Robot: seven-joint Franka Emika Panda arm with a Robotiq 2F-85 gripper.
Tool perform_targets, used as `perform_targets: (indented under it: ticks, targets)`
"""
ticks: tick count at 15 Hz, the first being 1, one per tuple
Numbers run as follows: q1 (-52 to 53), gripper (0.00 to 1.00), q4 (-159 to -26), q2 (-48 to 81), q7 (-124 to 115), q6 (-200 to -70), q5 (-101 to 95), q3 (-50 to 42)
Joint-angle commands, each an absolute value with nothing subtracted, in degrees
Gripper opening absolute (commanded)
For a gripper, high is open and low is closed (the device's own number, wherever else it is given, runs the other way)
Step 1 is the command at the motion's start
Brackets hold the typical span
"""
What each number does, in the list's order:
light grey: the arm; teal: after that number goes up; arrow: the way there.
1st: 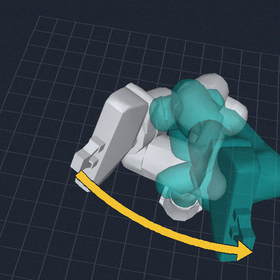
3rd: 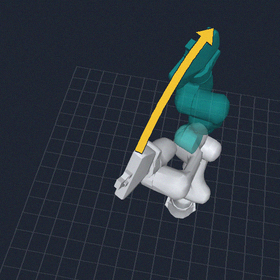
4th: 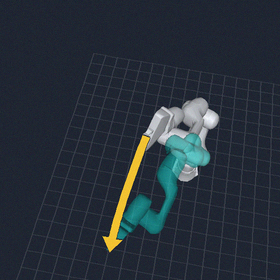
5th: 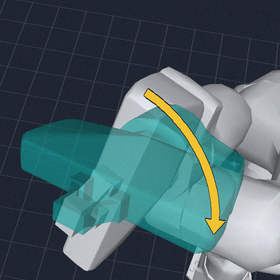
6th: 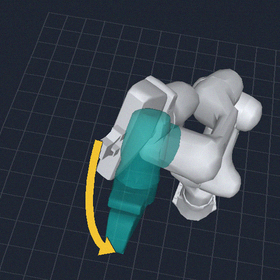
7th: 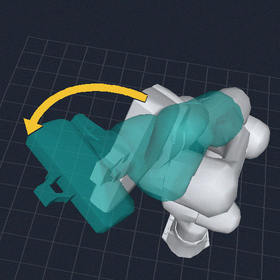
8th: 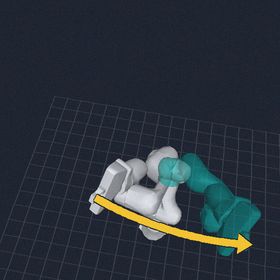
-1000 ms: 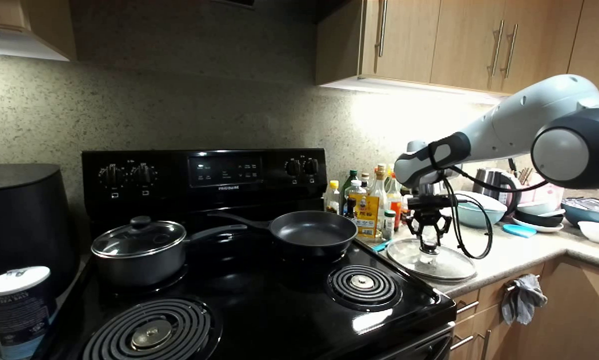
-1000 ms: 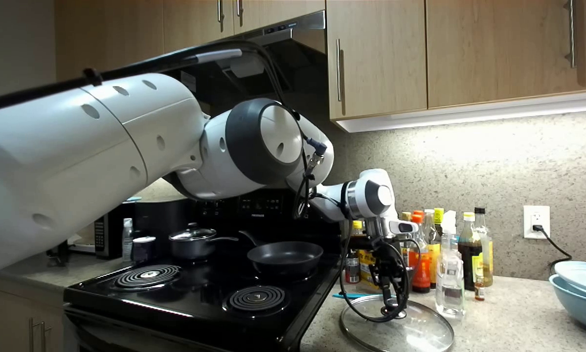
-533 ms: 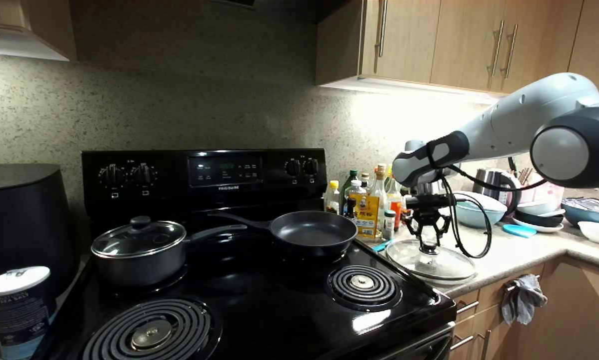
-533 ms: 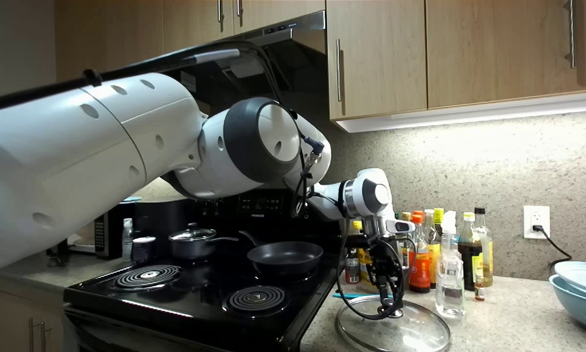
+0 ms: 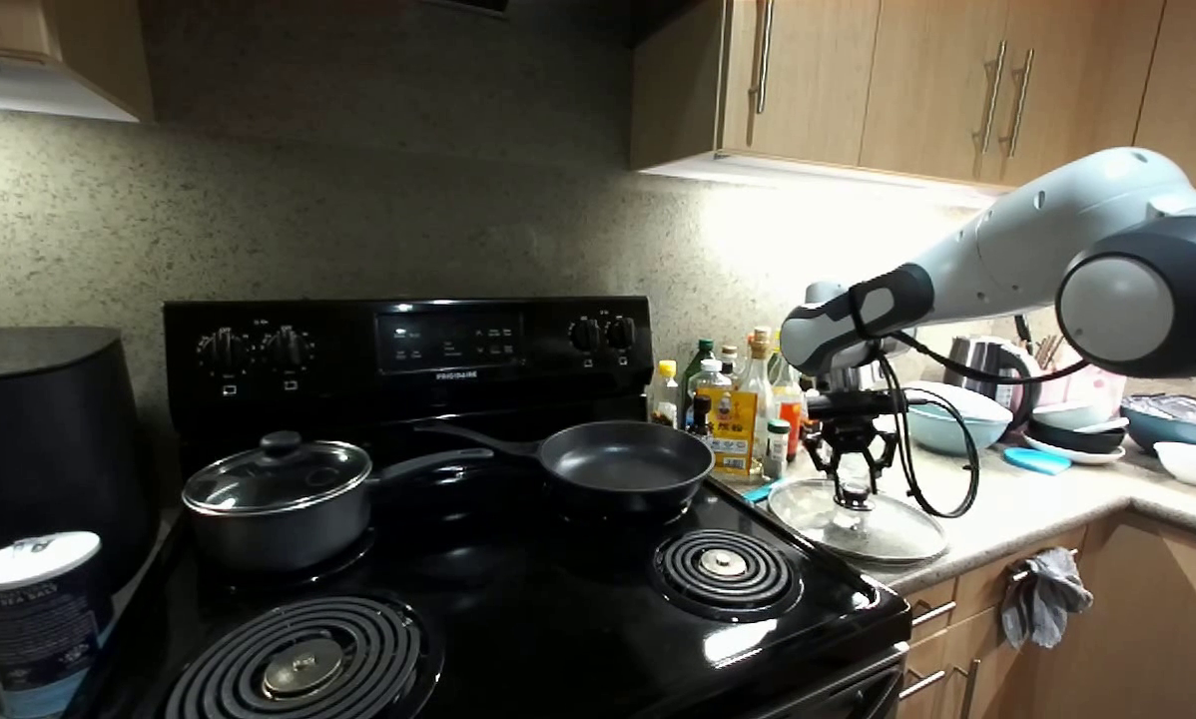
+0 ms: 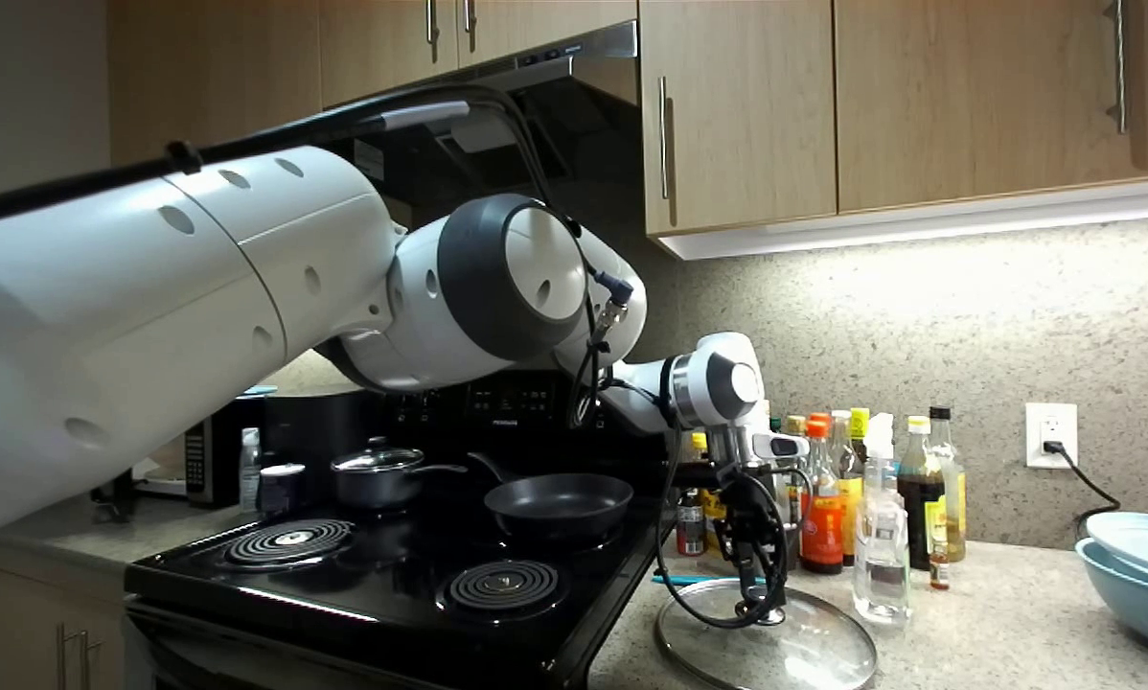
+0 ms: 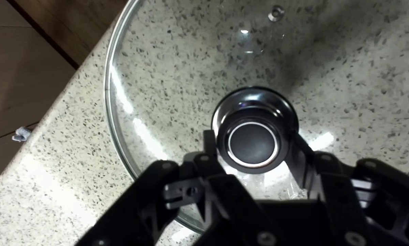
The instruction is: Pick up the glass lid from the countertop and put it on the black pan on the stove.
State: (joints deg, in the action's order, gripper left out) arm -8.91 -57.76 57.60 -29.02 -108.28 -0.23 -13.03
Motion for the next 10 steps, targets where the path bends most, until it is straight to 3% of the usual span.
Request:
perform_targets:
  ticks: [1,3,7,9,10]
  targets:
    - [-9.2,0.85,-57.2,58.4,-29.7,-108.5,0.2,-13.0]
    - [-9.2,0.97,-56.9,58.9,-29.7,-108.1,0.2,-12.9]
    - [-9.6,1.00,-56.4,59.8,-29.4,-107.8,0.6,-12.7]
    - [-9.8,0.75,-56.1,59.9,-29.2,-108.1,0.8,-12.6]
    - [-9.8,0.73,-56.0,59.9,-29.3,-108.0,0.8,-12.6]
